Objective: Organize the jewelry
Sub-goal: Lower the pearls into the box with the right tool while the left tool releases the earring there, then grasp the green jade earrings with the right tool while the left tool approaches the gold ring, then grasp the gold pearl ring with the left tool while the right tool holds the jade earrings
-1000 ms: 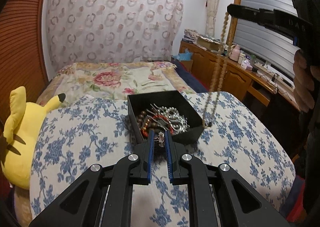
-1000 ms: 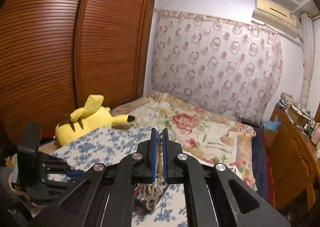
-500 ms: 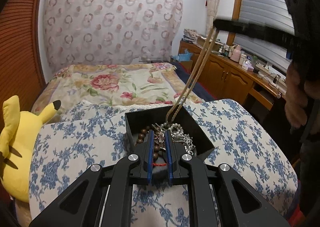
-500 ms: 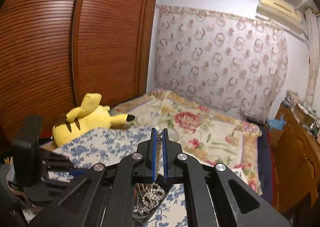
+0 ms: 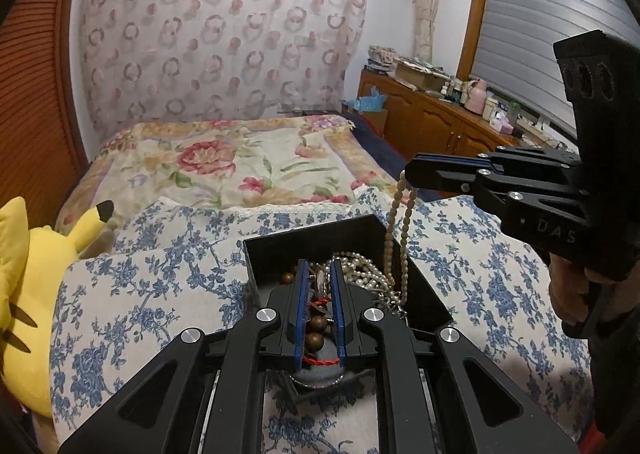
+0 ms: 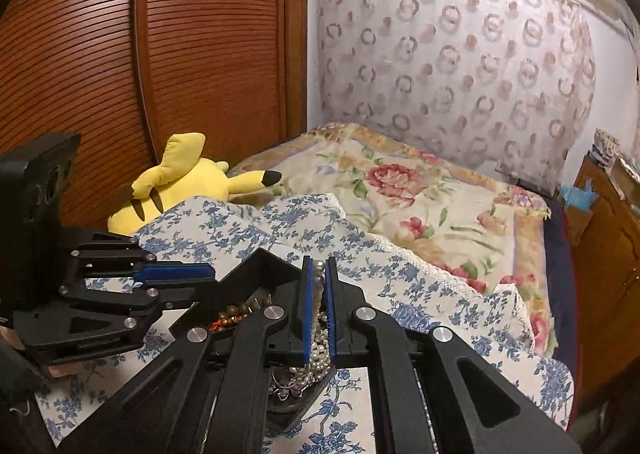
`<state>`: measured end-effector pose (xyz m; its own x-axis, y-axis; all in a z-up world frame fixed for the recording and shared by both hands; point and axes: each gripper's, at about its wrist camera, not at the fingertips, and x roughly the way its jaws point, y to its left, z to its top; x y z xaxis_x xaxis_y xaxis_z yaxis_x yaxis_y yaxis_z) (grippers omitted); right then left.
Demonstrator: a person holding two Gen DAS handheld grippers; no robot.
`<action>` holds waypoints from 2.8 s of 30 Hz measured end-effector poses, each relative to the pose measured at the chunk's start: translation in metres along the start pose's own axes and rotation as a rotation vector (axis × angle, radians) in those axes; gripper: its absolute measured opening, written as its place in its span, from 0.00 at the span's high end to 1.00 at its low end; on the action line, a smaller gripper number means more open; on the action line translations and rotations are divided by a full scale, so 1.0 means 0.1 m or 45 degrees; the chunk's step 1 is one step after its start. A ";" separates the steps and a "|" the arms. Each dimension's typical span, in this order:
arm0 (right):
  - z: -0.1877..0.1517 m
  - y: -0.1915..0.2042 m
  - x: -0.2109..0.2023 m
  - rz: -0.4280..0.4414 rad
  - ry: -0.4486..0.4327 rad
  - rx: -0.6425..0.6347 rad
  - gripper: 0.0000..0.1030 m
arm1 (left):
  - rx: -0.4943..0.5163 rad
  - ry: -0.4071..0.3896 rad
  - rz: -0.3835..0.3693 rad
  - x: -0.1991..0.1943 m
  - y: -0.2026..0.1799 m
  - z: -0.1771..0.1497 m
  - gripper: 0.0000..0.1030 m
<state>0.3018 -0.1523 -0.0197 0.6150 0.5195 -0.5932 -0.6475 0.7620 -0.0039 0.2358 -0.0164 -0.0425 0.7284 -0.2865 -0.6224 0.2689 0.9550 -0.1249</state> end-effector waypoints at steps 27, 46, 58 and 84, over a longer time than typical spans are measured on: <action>-0.62 0.04 -0.37 -0.040 0.032 0.083 0.84 | 0.010 -0.049 0.068 -0.33 -0.06 -0.32 0.17; -1.43 0.64 -0.56 0.009 0.185 0.081 0.71 | 0.006 0.016 0.079 -0.69 -0.17 -1.03 0.12; -1.71 0.91 -0.49 0.077 0.344 -0.017 0.71 | 0.002 0.068 0.069 -0.75 -0.19 -1.27 0.12; -1.75 0.89 -0.50 0.017 0.316 -0.059 0.87 | 0.001 0.104 0.028 -0.61 -0.27 -1.30 0.12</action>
<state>0.1348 -0.1781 -0.1318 0.4808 0.4144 -0.7727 -0.6782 0.7343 -0.0281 0.1021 -0.0146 -0.1010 0.6799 -0.2584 -0.6862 0.2541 0.9609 -0.1101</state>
